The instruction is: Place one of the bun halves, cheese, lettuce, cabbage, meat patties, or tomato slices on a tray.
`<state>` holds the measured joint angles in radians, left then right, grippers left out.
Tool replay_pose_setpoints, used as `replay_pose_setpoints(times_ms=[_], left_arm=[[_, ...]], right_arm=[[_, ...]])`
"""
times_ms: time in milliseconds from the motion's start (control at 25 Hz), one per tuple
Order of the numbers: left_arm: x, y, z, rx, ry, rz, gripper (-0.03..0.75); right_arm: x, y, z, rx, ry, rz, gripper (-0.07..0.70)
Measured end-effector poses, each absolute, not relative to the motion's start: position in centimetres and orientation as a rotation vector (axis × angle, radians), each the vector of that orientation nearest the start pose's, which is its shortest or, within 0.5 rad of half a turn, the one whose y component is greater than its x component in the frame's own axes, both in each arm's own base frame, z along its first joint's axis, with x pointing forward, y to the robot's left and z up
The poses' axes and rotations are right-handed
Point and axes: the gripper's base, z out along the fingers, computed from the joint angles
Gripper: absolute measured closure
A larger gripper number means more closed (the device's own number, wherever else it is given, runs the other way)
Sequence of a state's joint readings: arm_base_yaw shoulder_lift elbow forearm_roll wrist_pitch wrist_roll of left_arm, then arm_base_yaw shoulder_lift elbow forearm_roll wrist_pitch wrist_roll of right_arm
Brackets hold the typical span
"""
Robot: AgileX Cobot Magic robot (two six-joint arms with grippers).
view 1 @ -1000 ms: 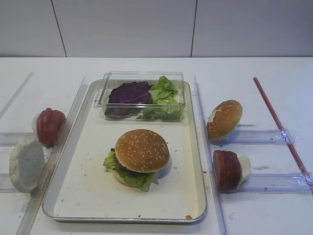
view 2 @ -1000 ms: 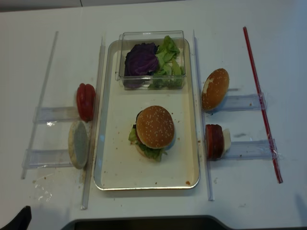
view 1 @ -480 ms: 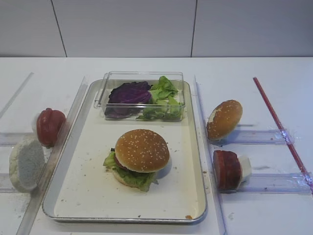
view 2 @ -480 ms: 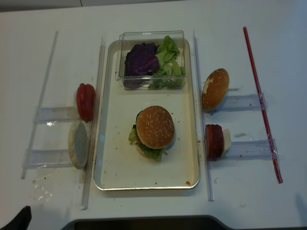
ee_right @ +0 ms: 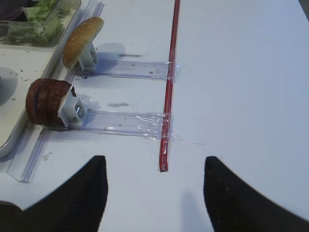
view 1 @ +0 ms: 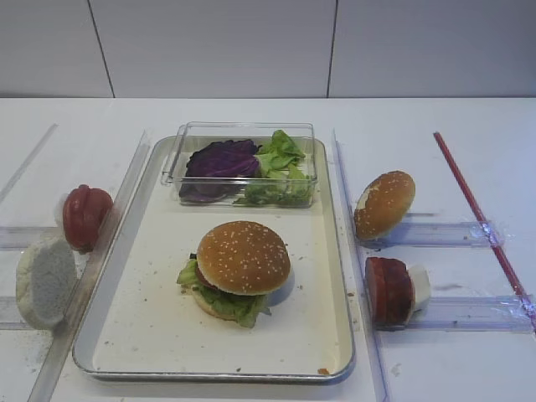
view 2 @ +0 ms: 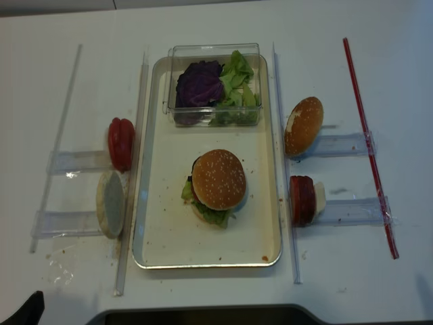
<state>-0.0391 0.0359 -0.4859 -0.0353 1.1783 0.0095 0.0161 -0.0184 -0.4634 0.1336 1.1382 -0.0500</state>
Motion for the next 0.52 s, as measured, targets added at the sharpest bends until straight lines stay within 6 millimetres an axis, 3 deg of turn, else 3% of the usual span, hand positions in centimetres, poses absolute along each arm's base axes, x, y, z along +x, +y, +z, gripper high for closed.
replay_pose_setpoints(times_ms=[520], left_arm=[[-0.39, -0.28, 26.45, 0.057, 2.211, -0.060, 0.287]], right_arm=[[-0.76, 1.09, 26.15, -0.082, 2.134, 0.143, 0.178]])
